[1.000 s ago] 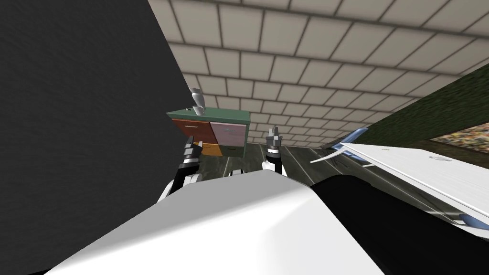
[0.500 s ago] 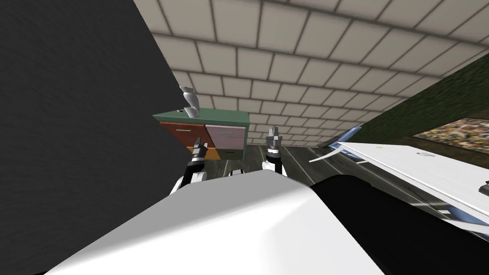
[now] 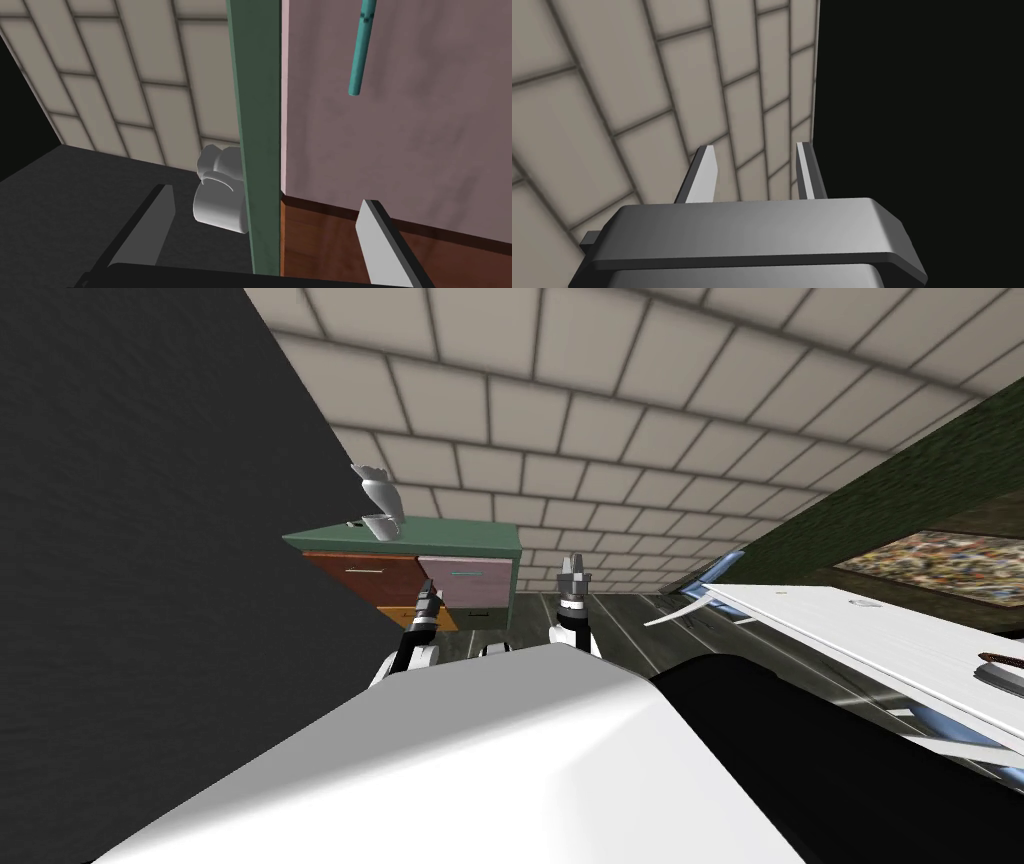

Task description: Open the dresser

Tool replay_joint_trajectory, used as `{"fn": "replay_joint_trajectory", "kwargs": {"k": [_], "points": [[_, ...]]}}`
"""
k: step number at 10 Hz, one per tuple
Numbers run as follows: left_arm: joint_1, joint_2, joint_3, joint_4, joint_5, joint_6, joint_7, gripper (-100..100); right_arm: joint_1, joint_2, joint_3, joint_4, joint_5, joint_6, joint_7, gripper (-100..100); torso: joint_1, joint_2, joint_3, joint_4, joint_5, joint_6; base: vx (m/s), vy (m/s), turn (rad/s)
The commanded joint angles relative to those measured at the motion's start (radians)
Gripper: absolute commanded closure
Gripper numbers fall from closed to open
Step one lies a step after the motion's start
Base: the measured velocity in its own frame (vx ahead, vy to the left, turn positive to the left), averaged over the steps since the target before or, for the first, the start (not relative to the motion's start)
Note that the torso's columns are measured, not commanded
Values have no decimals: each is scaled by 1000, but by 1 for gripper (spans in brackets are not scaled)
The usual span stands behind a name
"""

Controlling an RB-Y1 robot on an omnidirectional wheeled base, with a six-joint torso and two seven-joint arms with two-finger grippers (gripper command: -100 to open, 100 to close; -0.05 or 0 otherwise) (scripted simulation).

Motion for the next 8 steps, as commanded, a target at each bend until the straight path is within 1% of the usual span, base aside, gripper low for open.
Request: {"fn": "replay_joint_trajectory", "kwargs": {"k": [1,2,4,6,7,8], "points": [[-27,5,-13,59,-6,1,-3,-100,0,0,0,0,0,0,0,0,2,-1,-1,0,0,0,120,39,-67],[-43,9,-22,92,-10,5,-5,-100,0,0,0,0,0,0,0,0,3,0,0,0,1,0,148,40,-107],[-64,17,-33,134,-15,11,-7,-100,0,0,0,0,0,0,0,0,1,-2,-1,-1,0,0,134,29,-86],[-77,23,-40,160,-18,14,-9,-100,0,0,0,0,0,0,0,0,1,1,0,0,0,0,98,21,-55],[-69,21,-38,145,-17,15,-8,-100,0,0,0,0,0,0,0,0,1,1,1,0,0,0,37,10,-8],[-71,26,-36,116,-15,47,-5,-100,0,0,0,0,0,0,0,0,1,3,1,1,0,0,74,2,-14]]}}
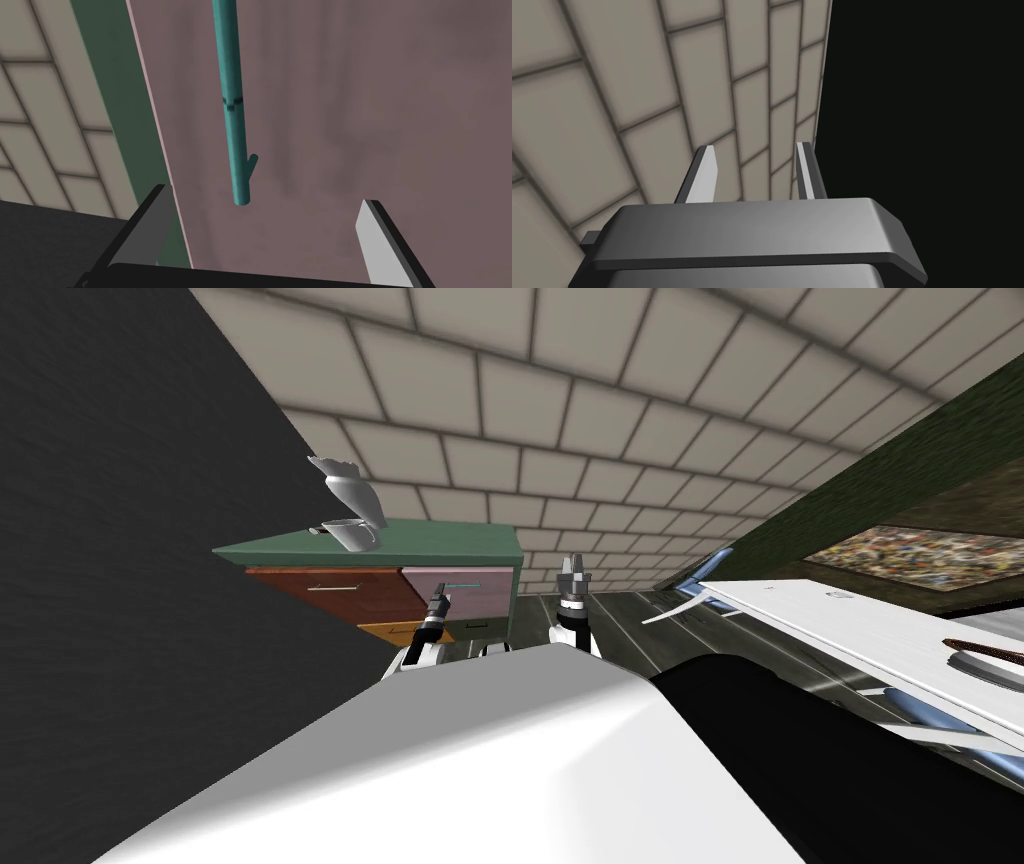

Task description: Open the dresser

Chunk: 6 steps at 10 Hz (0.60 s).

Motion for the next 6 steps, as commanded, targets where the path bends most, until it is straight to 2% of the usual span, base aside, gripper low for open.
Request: {"fn": "replay_joint_trajectory", "kwargs": {"k": [1,2,3,6], "points": [[-2,1,1,-14,1,13,1,-100,0,0,0,0,0,0,0,0,0,-3,-2,-1,0,0,46,1,-4],[-2,1,2,-16,1,17,1,100,0,0,0,0,0,0,0,0,0,-3,-2,-1,0,0,6,0,1],[12,6,-4,-36,1,21,4,100,0,0,0,0,0,0,0,0,1,-2,-1,0,0,0,-89,2,36],[30,13,-12,-61,1,27,8,100,-1,0,0,0,0,0,0,0,1,-2,0,-3,2,2,-202,1,24]]}}
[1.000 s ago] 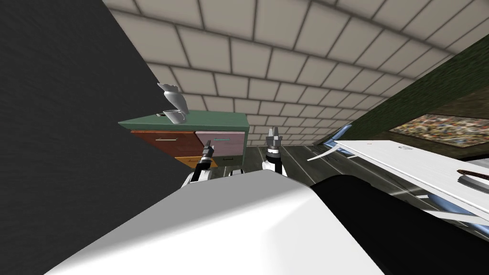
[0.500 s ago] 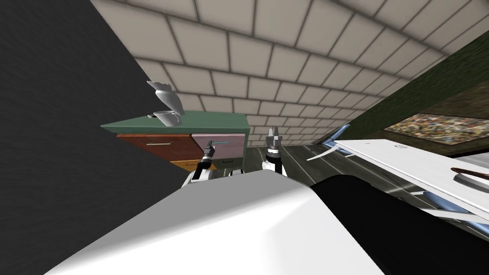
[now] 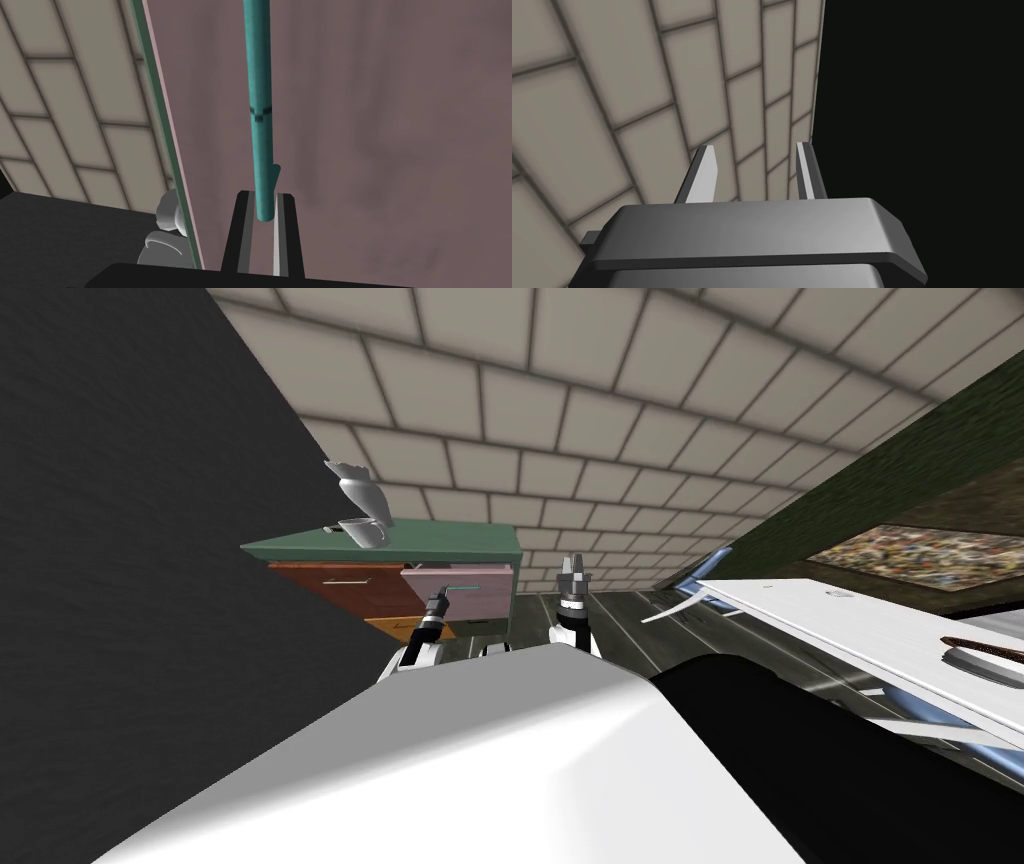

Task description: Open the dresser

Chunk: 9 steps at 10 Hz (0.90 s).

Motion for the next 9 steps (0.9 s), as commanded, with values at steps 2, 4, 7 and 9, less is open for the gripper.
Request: {"fn": "replay_joint_trajectory", "kwargs": {"k": [2,4,7,9], "points": [[-39,3,13,44,7,-21,-5,100,0,0,0,0,0,0,0,0,-1,-9,-6,1,-2,-1,-116,5,-15],[-79,3,13,89,7,-21,-5,100,0,0,0,0,0,0,0,0,-1,-1,-2,3,-2,-2,-105,5,-4],[-152,5,31,168,16,-48,-10,100,0,0,0,0,0,0,0,0,1,-4,-3,0,-1,-2,-72,9,-13],[-169,5,31,229,16,-48,-10,100,0,0,0,0,0,0,0,0,1,-4,-2,0,0,-2,-49,12,-2]]}}
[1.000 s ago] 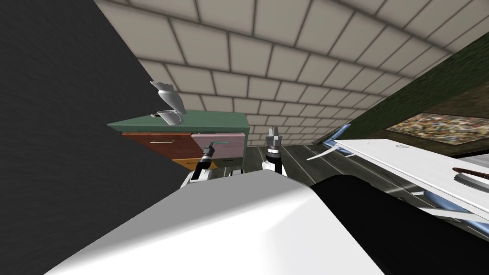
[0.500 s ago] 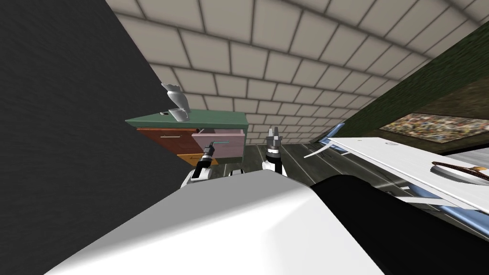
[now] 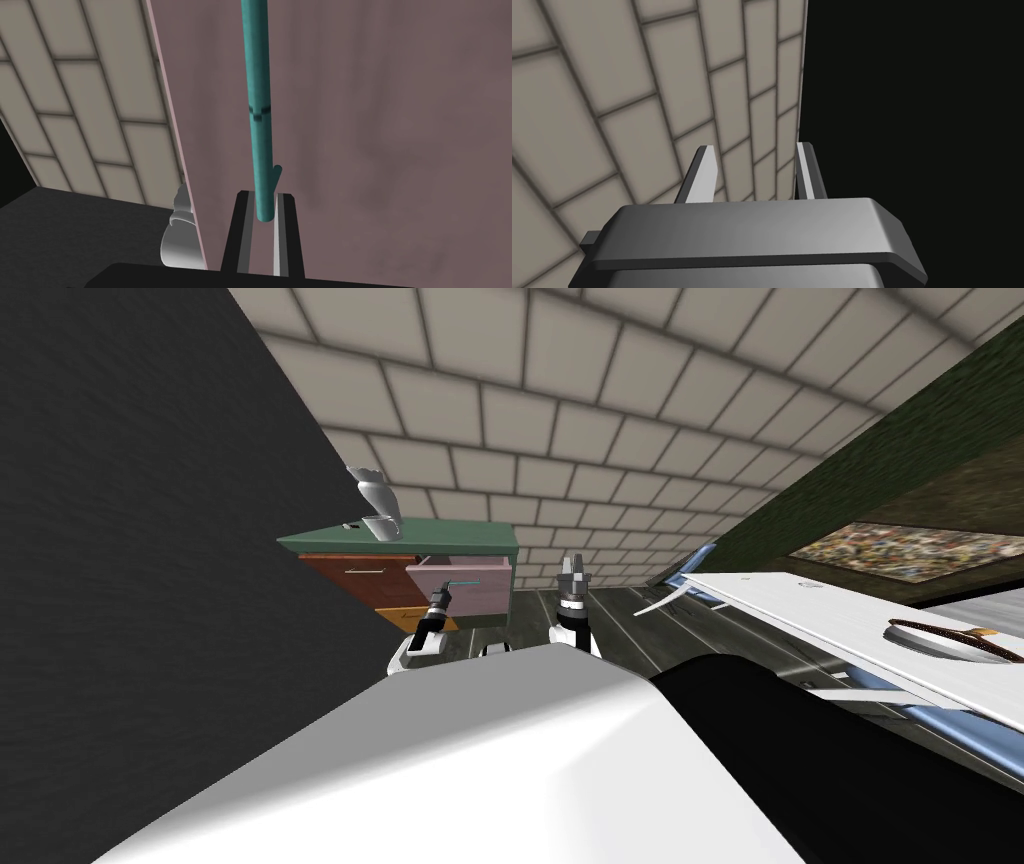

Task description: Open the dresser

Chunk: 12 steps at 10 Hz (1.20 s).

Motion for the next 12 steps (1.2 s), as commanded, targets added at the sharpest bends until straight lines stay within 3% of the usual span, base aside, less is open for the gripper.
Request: {"fn": "replay_joint_trajectory", "kwargs": {"k": [1,3,6,8,10,12], "points": [[-14,3,2,50,1,6,2,100,0,0,0,0,0,0,0,0,0,-5,-3,-3,1,0,-1,-5,3],[-100,5,20,113,10,-21,-3,100,0,0,0,0,0,0,0,0,2,-2,-2,-2,1,0,-120,6,-26],[-104,5,20,168,10,-21,-3,100,0,0,0,0,0,0,0,0,2,-6,-4,-5,2,-1,-26,1,0],[-191,7,38,227,18,-48,-9,100,0,0,0,0,0,0,0,0,2,-4,-3,-4,2,0,-126,1,-22],[-194,7,38,285,18,-48,-9,100,0,0,0,0,0,0,0,0,1,-3,-2,-3,1,-1,-37,9,-6],[-277,9,56,329,26,-75,-14,100,0,0,0,0,0,0,0,0,2,-3,-3,-2,1,-1,-119,-1,-17]]}}
